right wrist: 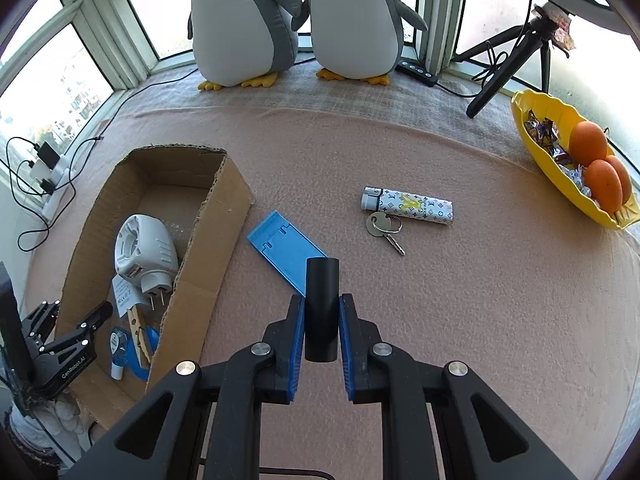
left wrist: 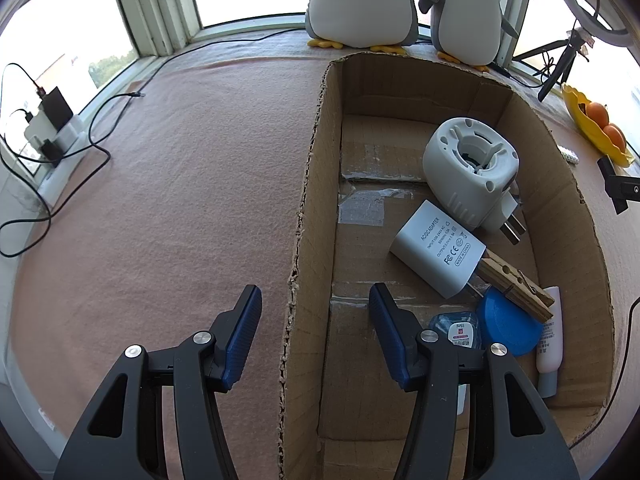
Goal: Organize rigid objects
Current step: 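Carry the black cylinder with the right gripper over the box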
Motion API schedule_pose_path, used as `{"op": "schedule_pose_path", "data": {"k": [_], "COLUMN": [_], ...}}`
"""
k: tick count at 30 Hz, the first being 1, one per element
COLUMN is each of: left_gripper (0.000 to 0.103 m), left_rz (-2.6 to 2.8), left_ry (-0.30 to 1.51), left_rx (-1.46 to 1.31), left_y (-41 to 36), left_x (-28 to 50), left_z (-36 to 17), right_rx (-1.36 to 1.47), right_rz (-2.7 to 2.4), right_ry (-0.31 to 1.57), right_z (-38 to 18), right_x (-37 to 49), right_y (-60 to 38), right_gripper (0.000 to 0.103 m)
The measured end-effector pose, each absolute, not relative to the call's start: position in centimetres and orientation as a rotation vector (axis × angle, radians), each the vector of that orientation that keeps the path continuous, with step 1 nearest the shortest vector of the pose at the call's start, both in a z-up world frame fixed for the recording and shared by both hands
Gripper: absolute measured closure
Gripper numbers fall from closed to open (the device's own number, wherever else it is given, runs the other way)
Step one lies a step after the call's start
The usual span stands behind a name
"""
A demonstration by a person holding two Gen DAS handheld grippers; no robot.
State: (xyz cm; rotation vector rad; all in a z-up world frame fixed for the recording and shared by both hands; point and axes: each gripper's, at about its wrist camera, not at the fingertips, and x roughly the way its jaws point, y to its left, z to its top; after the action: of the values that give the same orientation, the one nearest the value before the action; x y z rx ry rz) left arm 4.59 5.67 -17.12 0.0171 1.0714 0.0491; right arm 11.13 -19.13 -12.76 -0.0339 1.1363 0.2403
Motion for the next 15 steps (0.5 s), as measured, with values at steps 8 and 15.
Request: {"op": "schedule_pose_path", "data": {"k": [8,15], "left_gripper": [0.047,0.047], "left_rz": [0.048,0.048], "left_ry": [1.071,1.071], "left_rx": [0.016,0.015], "left_y": [5.7,5.7], "left_x": [4.5,4.5], "left_z": [-17.1,-17.1], "right_rx": [-0.064,-0.107], "right_rz": [0.343,0.421], "right_ry": [1.102,1.090], "right_z": [-10.9,-10.4], "right_x": [9.8,8.6], "right_y": [-15.2,-12.1], "right_gripper": [0.088,0.088]}}
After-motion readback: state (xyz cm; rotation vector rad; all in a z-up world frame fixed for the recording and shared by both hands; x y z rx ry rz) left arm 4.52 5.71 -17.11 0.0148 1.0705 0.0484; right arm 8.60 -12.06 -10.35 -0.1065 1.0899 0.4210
